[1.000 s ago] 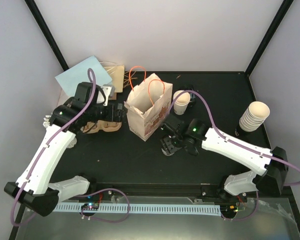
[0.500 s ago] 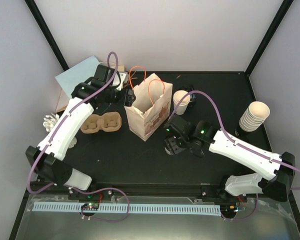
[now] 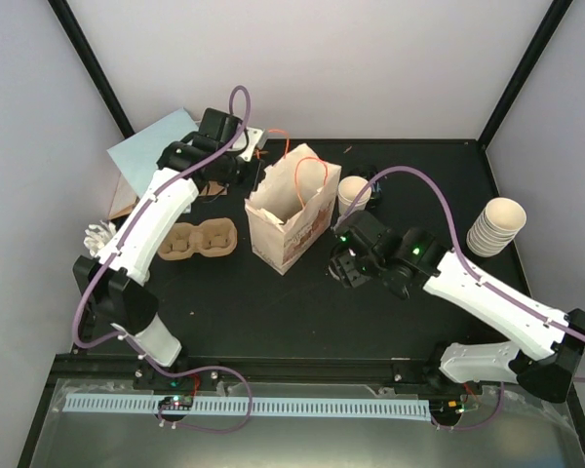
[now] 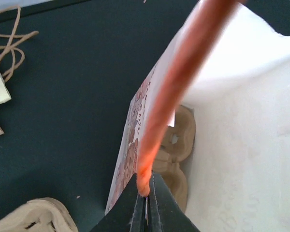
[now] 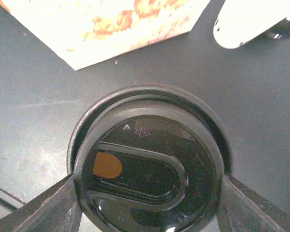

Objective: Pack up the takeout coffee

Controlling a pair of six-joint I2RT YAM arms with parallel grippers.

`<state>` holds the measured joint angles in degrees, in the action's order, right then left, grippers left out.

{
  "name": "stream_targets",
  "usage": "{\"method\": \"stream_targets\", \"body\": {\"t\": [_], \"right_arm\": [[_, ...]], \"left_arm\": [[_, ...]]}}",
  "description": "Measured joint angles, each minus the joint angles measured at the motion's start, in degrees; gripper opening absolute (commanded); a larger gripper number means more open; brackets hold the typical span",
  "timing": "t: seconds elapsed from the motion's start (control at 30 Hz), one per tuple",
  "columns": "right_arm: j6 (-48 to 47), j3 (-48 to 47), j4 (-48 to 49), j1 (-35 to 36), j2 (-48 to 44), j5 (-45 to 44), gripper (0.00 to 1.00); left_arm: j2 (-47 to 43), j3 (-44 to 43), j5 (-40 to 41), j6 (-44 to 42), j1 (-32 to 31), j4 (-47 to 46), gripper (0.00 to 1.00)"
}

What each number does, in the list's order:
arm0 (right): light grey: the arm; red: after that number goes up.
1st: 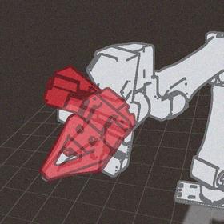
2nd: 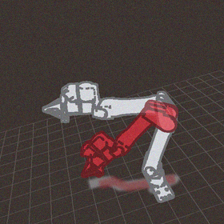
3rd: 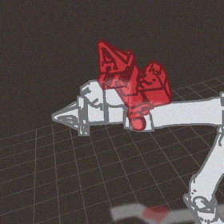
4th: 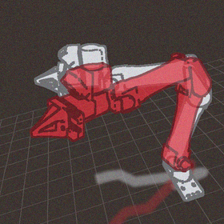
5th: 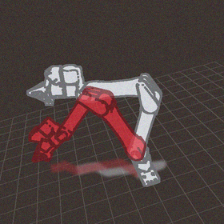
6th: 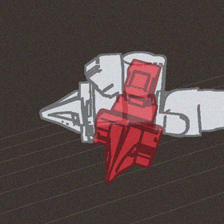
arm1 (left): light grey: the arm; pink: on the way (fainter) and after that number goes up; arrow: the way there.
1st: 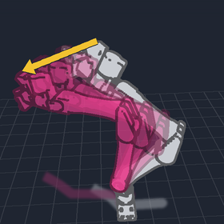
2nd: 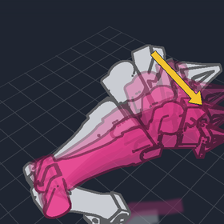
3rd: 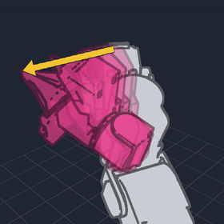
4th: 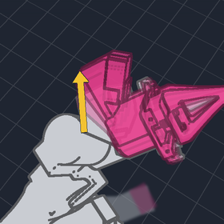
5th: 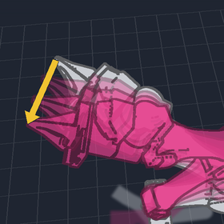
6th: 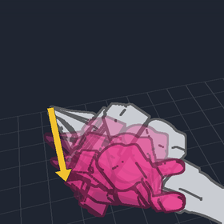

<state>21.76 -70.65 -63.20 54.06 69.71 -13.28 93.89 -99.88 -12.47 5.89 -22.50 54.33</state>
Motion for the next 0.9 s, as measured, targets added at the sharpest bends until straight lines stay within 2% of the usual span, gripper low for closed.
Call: {"method": "stream_targets", "body": {"t": [0.27, 0.37, 0.43, 0.6, 0.9], "right_arm": [[-2.8, -4.8, -0.5, -1.1, -1.4, -4.2, 0.57], [-2.3, -4.2, -2.1, -1.1, -3.8, -6.4, 0.57], [-1.6, -3.7, -3.3, -1.1, -5.4, -8.0, 0.57], [1.1, -1.8, -5.9, -1.1, -9.4, -12.0, 0.57], [4.3, -1.0, -9.9, -1.1, -11.9, -16.9, 0.56]], "left_arm": [[-1.4, -2.0, -0.5, -6.4, -1.1, 0.9, 0.02], [-3.6, -2.1, -0.3, -9.0, -2.9, 1.2, 0.02], [-5.8, -1.4, 0.7, -10.6, -6.4, 1.1, 0.02], [-12.8, 7.3, 5.1, -12.6, -12.3, -0.1, 0.02], [-21.0, 19.5, 6.1, -13.0, -13.4, -2.1, 0.02]]}}
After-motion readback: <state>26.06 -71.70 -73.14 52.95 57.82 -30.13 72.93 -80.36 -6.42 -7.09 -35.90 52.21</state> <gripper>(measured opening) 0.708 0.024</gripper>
